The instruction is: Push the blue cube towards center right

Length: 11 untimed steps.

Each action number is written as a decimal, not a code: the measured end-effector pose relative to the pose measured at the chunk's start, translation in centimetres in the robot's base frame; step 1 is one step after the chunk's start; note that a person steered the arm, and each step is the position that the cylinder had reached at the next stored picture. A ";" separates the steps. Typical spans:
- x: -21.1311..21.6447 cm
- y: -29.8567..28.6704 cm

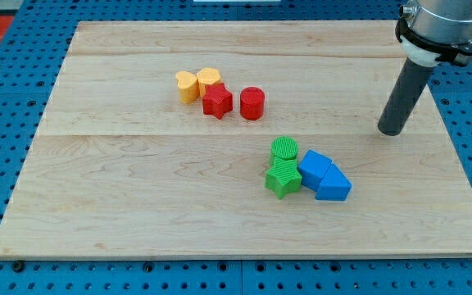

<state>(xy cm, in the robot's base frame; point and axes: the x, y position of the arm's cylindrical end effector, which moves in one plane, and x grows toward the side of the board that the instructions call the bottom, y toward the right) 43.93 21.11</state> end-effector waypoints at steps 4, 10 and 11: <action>6.0 -0.3; 6.7 -8.2; 6.7 -9.5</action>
<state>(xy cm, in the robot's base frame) 50.58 11.59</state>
